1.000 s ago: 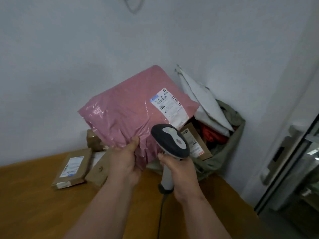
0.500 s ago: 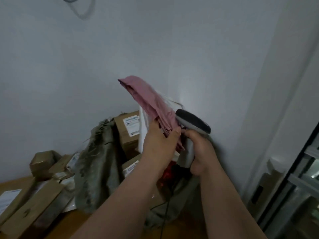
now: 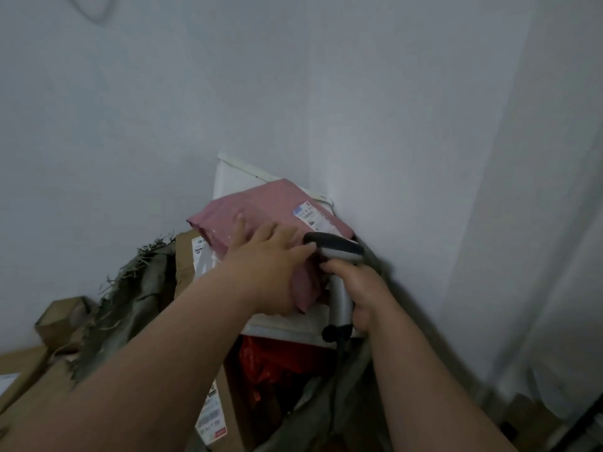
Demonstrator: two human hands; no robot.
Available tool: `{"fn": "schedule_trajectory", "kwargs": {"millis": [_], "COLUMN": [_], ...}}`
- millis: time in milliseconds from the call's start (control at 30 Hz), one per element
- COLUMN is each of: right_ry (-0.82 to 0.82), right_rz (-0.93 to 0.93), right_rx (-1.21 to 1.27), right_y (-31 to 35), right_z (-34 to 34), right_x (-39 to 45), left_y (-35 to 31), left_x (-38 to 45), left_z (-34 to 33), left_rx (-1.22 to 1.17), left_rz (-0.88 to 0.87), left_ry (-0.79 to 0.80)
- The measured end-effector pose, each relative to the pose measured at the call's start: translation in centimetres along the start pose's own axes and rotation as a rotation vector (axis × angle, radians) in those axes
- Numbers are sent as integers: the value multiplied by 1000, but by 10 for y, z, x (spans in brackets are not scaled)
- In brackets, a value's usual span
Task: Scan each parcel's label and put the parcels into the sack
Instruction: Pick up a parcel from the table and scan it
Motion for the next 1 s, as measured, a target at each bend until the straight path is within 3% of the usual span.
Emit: {"fn": "schedule_trajectory", "kwargs": {"millis": [100, 300, 467, 633, 833, 1000], "right_ry": [12, -286, -338, -310, -171, -171], "right_rz": [18, 267, 216, 196, -34, -53], "right_rx": [-98, -392, -701, -517, -216, 10], "right_y": [6, 34, 25, 16, -13, -4], "right_z": [3, 41, 41, 37, 29, 28], "right_x": [10, 22, 38, 51, 64, 63], "left_y": [-5, 1, 16, 32, 39, 41], "left_x": [14, 27, 37, 34, 31, 32], "left_z": [-27, -11, -17, -27, -30, -29], "left_rx": [149, 192, 111, -7, -54, 1], "left_rz": [-28, 8, 115, 191, 252, 145], "left_ry": [159, -41, 75, 96, 114, 114]}}
Point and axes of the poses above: each hand's wrist, its own x-axis towards the middle knuckle, its own z-axis out of the back of the hand, y = z × x, the point moved 10 cm from there along x, towards the middle knuckle, and after that the axes turned 6 degrees about -y, right-handed, at the moved point
